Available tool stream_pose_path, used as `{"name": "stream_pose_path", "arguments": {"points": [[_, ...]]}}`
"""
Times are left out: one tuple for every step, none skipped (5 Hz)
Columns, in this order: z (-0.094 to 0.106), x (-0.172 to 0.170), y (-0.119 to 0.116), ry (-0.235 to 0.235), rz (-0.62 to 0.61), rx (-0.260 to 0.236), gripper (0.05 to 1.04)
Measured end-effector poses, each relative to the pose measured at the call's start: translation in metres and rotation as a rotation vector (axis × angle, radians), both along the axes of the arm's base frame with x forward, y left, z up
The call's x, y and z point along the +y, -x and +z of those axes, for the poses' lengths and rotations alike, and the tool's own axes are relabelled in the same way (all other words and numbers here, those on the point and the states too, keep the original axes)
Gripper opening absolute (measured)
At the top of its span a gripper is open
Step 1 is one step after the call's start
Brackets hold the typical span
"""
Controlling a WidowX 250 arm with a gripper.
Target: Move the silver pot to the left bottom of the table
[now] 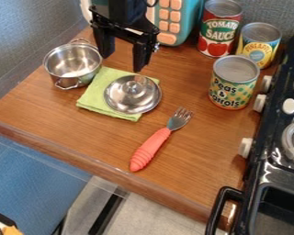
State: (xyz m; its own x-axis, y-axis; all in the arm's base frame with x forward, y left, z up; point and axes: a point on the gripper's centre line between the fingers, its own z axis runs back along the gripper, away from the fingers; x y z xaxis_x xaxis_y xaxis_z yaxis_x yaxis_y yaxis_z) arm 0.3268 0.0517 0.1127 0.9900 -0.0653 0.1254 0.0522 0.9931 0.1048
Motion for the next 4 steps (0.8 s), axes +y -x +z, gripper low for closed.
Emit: {"name": "stream_pose_path", "arguments": {"points": [[-0.011,0.0,0.0,0.005,0.006,0.034,1.001],[-0.015,0.029,-0.019,-0.005,0.102,0.027,1.001],[-0.022,0.06,-0.033,-0.019,0.189,0.035,1.001],[-0.03,0.089,-0.043,-0.036,0.27,0.032,1.001]]}}
